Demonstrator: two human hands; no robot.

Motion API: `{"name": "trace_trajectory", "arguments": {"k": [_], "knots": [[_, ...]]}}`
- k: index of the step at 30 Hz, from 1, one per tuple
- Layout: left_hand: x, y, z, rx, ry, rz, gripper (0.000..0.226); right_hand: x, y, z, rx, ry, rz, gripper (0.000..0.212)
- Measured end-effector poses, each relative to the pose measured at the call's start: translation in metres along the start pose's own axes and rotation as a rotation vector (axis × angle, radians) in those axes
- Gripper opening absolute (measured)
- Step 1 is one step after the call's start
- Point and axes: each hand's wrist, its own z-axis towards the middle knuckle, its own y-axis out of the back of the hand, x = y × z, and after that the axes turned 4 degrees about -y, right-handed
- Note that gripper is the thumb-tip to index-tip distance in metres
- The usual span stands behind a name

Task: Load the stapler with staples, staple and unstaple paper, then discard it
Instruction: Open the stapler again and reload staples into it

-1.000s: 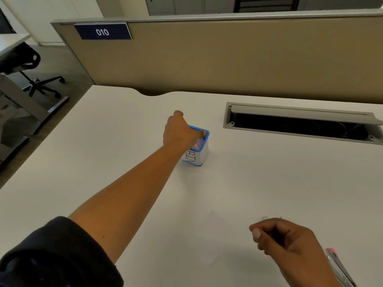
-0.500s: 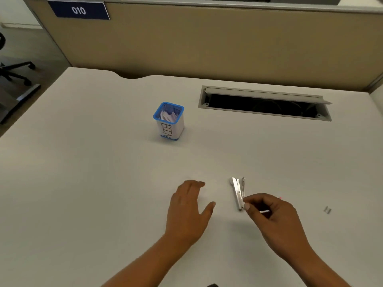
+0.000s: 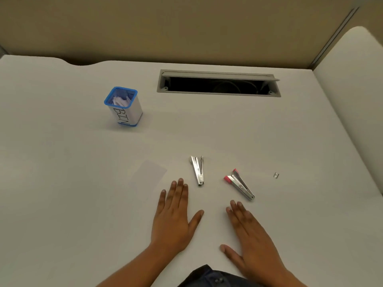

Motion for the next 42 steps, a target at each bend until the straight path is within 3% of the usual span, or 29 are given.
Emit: {"name": "trace_trajectory", "arguments": {"k": [10,14,18,23,26,29,34,39,42], "knots": [[-0.002,-0.004,0.001,-0.022,0.015,0.034,0.083,0.001,-0.005,0.006,0.006,0.027,-0.047,0.084],[-0.015,0.012,0.017,-0.012,0.125,-0.020,0.087,0.003,-0.001,0.007,-0.012,0.024,0.000,0.084],[-0.026,0.040,0.062,-0.133,0.259,-0.206,0.066,0.009,0.010,0.017,-0.044,0.000,0.158,0.072],[-0.031,0.051,0.105,-0.026,0.442,-0.391,0.066,0.022,0.031,0.035,-0.056,-0.008,0.284,0.052],[-0.029,0.046,0.109,-0.059,0.406,-0.362,0.037,0.029,0.043,0.048,-0.071,-0.057,0.377,0.037],[-0.028,0.047,0.105,-0.083,0.437,-0.411,0.015,0.036,0.054,0.066,-0.129,-0.244,0.615,0.018],[-0.036,0.058,0.081,-0.187,0.463,-0.578,0.028,0.051,0.074,0.086,-0.087,-0.538,1.052,0.020],[-0.062,0.080,0.046,-0.244,0.372,-0.849,0.050,0.064,0.094,0.087,-0.019,-0.452,1.170,0.016],[-0.068,0.092,0.032,-0.193,0.292,-0.916,0.053,0.068,0.099,0.083,-0.082,-0.376,1.071,0.015]]}}
